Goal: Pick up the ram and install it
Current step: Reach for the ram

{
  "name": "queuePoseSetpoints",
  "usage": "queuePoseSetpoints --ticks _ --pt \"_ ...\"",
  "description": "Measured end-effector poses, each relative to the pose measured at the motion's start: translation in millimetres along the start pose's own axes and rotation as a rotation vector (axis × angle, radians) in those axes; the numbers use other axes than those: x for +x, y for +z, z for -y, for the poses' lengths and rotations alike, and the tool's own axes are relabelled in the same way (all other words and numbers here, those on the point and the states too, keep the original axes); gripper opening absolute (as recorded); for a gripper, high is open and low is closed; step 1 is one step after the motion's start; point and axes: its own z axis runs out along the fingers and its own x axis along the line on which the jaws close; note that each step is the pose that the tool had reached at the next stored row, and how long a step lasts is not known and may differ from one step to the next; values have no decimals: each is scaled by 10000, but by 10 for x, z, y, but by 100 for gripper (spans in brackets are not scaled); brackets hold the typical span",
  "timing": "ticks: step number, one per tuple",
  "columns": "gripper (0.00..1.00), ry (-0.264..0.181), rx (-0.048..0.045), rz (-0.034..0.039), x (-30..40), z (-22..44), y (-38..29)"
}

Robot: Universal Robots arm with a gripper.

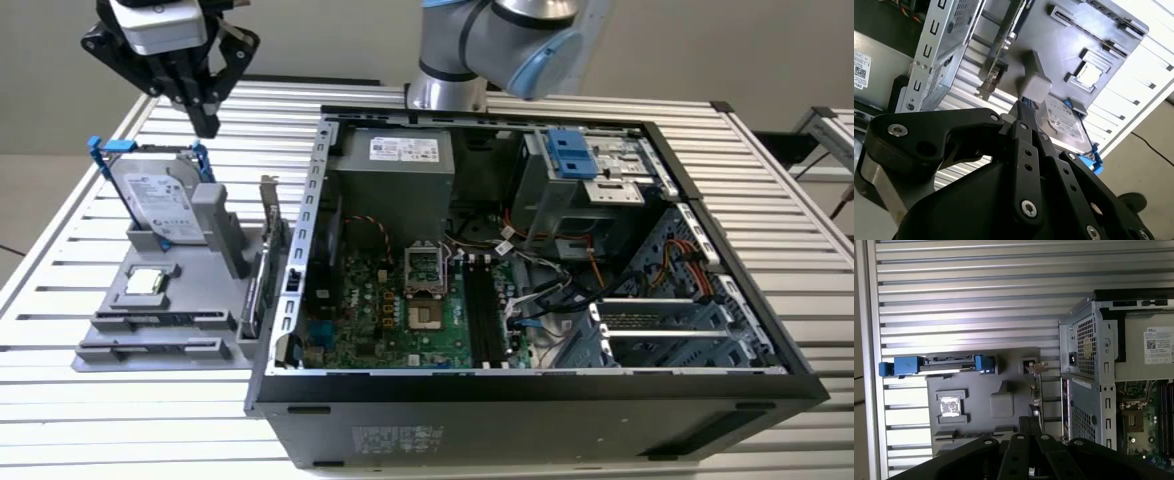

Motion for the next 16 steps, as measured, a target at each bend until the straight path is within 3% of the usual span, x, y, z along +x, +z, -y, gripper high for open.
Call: queuePoseSetpoints --ticks 16 --pt "0 -897 -19 -44 153 10 -3"
